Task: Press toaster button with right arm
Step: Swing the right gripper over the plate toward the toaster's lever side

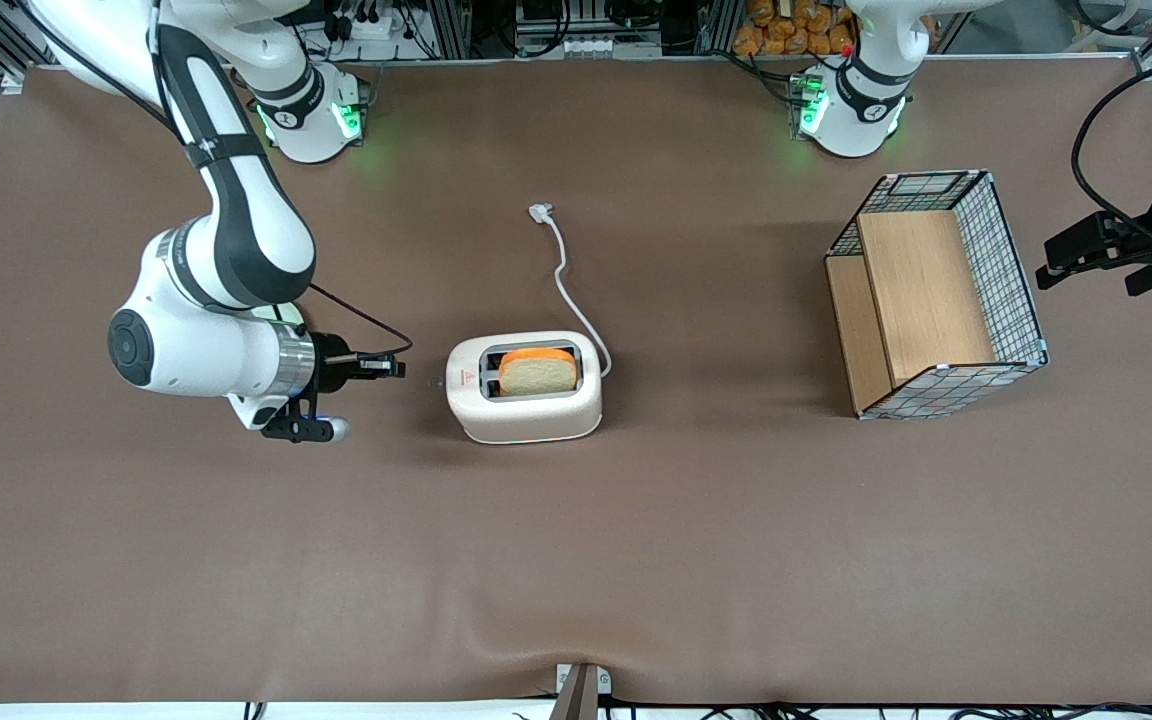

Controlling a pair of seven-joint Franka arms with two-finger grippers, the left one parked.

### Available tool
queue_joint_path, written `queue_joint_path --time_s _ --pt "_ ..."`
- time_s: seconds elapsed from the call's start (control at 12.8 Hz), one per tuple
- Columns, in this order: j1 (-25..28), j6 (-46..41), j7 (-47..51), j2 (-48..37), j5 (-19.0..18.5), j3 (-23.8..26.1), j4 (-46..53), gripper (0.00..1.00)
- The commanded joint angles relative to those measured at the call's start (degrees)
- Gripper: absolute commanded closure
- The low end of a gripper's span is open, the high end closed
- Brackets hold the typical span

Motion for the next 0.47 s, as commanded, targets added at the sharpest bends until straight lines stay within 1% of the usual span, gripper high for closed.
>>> queue_joint_path --time_s 0.0,0.39 --pt "1.10 2.88 -0.40 1.07 2.92 -0.34 -0.21 1.00" --pt "2.16 4.73 -1.45 2.65 3.99 -0.34 -0.12 1.00"
